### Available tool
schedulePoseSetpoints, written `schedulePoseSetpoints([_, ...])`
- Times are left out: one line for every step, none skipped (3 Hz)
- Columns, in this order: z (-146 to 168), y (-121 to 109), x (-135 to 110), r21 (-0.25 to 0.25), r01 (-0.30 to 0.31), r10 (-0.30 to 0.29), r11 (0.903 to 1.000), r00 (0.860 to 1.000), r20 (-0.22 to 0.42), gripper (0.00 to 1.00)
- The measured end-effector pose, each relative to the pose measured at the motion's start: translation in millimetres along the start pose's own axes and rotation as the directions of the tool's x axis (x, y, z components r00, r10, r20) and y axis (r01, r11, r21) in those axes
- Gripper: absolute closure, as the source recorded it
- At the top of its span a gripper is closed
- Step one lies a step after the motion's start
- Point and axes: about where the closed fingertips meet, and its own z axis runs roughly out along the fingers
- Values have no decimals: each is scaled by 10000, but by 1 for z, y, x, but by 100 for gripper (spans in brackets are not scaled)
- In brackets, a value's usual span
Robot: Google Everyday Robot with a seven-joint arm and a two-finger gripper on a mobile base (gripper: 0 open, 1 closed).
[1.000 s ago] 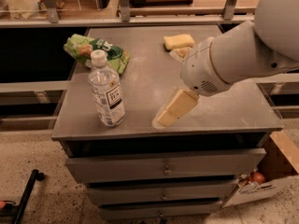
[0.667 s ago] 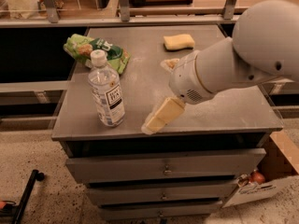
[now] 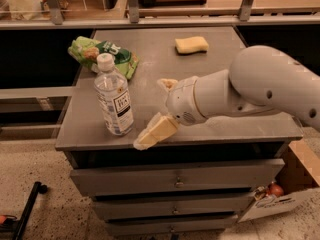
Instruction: Knock blue plastic bottle over
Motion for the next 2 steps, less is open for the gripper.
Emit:
schedulePoseSetpoints([19, -7, -6, 77, 115, -123, 9999, 9944, 1052, 0])
schedulePoseSetpoints([37, -13, -13, 70, 303, -311, 9995, 9823, 1848, 0])
